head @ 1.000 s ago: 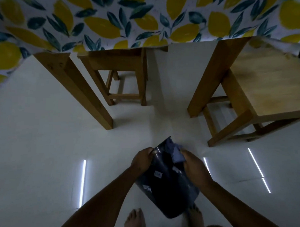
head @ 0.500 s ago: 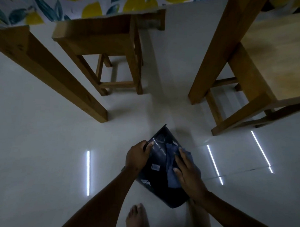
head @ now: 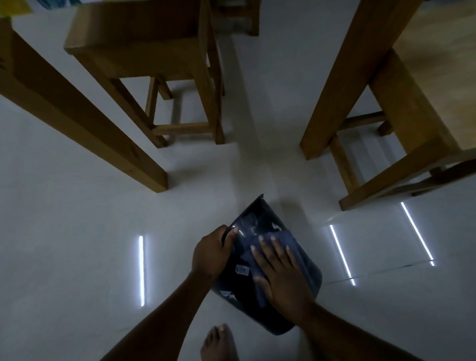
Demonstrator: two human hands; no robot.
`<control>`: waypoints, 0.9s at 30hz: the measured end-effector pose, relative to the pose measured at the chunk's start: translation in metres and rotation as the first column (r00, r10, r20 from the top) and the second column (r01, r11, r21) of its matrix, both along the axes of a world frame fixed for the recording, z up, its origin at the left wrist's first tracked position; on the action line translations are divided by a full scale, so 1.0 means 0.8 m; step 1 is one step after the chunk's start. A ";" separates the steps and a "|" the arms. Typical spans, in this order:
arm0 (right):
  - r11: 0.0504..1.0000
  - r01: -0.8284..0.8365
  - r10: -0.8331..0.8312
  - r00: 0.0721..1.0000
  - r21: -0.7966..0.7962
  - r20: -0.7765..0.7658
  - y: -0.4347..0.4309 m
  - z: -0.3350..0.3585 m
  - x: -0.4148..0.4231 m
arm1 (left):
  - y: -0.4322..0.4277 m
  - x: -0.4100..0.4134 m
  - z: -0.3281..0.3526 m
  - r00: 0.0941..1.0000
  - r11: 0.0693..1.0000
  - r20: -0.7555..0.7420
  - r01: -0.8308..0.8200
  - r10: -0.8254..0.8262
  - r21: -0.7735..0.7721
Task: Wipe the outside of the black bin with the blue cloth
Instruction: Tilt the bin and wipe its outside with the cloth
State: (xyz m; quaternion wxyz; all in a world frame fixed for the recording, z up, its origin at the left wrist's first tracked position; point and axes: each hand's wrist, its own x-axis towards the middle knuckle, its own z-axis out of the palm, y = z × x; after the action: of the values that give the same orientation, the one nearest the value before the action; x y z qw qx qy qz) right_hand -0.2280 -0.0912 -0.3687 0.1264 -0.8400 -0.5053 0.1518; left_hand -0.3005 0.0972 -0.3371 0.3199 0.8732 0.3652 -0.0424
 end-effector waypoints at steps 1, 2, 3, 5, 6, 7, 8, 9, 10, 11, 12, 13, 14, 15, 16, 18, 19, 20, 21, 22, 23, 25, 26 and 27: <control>0.999 0.030 -0.030 0.999 0.009 -0.021 0.015 -0.001 0.015 | 0.001 -0.002 -0.001 1.000 1.000 0.006 -0.003 0.003 -0.009; 0.994 0.113 -0.114 0.986 -0.007 -0.121 0.030 -0.003 0.034 | 0.001 -0.002 -0.003 1.000 1.000 0.012 -0.006 0.006 -0.021; 0.976 0.216 -0.216 0.955 -0.024 -0.202 0.037 -0.005 0.054 | 0.002 -0.002 -0.002 1.000 0.999 0.015 -0.010 0.011 -0.035; 0.940 0.340 -0.333 0.894 -0.032 -0.298 0.030 -0.005 0.065 | 0.002 -0.004 -0.002 0.999 0.997 0.022 -0.023 0.025 -0.073; 0.936 0.349 -0.350 0.898 -0.055 -0.267 0.022 -0.005 0.055 | 0.002 -0.005 -0.002 0.999 0.996 0.021 -0.027 0.029 -0.088; 0.939 0.336 -0.343 0.915 -0.070 -0.213 0.014 -0.001 0.039 | 0.003 -0.007 -0.002 0.999 0.995 0.012 -0.030 0.031 -0.097; 0.965 0.254 -0.261 0.956 -0.065 -0.131 0.006 0.001 0.020 | 0.004 -0.008 -0.003 0.999 0.995 0.005 -0.031 0.031 -0.093; 0.984 0.165 -0.170 0.983 -0.067 -0.066 0.001 0.003 0.006 | 0.004 -0.009 -0.004 1.000 0.996 0.003 -0.030 0.030 -0.082; 0.995 0.087 -0.090 0.994 -0.059 -0.056 -0.001 0.000 0.001 | 0.005 -0.008 -0.006 1.000 0.997 0.005 -0.027 0.028 -0.066; 0.998 0.046 -0.048 0.997 -0.032 -0.054 0.007 -0.002 0.006 | 0.005 -0.007 -0.006 1.000 0.998 0.005 -0.024 0.025 -0.055; 0.998 0.062 -0.063 0.996 -0.012 -0.070 0.020 -0.006 0.018 | 0.004 -0.005 -0.005 1.000 0.998 0.007 -0.022 0.023 -0.052; 0.990 0.140 -0.141 0.977 -0.017 -0.161 0.034 -0.006 0.037 | 0.003 -0.002 -0.002 1.000 0.998 0.007 -0.021 0.021 -0.054; 0.967 0.253 -0.253 0.931 -0.037 -0.262 0.044 -0.007 0.056 | 0.002 0.001 -0.001 1.000 0.998 0.006 -0.018 0.018 -0.063; 0.941 0.334 -0.336 0.887 -0.063 -0.317 0.046 -0.006 0.067 | 0.002 0.003 0.001 1.000 0.997 -0.001 -0.017 0.017 -0.075; 0.925 0.371 -0.378 0.867 -0.087 -0.325 0.042 -0.005 0.067 | 0.002 0.004 0.002 1.000 0.996 -0.007 -0.019 0.018 -0.089; 0.943 0.316 -0.329 0.931 -0.104 -0.160 0.021 -0.001 0.037 | 0.002 0.002 0.001 0.999 0.993 -0.025 -0.022 0.019 -0.118; 0.968 0.230 -0.239 0.966 -0.097 -0.096 0.011 0.005 0.018 | 0.003 0.001 0.001 0.999 0.992 -0.035 -0.024 0.020 -0.125; 0.985 0.151 -0.156 0.986 -0.081 -0.056 0.004 0.007 0.003 | 0.004 0.000 0.000 0.999 0.992 -0.036 -0.026 0.022 -0.125; 0.995 0.069 -0.074 0.995 -0.076 -0.060 0.005 0.001 -0.004 | 0.005 0.001 0.001 0.999 0.992 -0.038 -0.028 0.024 -0.122; 0.998 0.000 -0.003 0.999 -0.060 -0.052 0.013 -0.003 0.002 | 0.006 0.002 0.000 0.999 0.993 -0.030 -0.028 0.025 -0.117; 1.000 -0.022 0.021 1.000 -0.022 -0.022 0.028 -0.008 0.017 | 0.006 0.005 0.002 0.999 0.993 -0.031 -0.029 0.025 -0.116; 0.990 0.132 -0.138 0.976 -0.049 -0.171 0.049 -0.015 0.056 | 0.005 0.014 0.005 0.999 0.993 -0.041 -0.018 0.013 -0.117; 0.971 0.233 -0.239 0.942 -0.055 -0.235 0.047 -0.019 0.072 | 0.004 0.019 0.005 0.999 0.993 -0.042 -0.016 0.011 -0.120; 0.957 0.285 -0.291 0.917 -0.060 -0.274 0.037 -0.021 0.077 | 0.005 0.022 0.006 0.999 0.992 -0.044 -0.021 0.016 -0.125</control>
State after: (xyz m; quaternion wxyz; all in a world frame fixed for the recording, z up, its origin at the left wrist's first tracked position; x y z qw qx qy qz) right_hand -0.1663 -0.0614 -0.3856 0.2096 -0.8764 -0.3518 0.2534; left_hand -0.2829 0.1008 -0.3320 0.3665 0.8469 0.3767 -0.0808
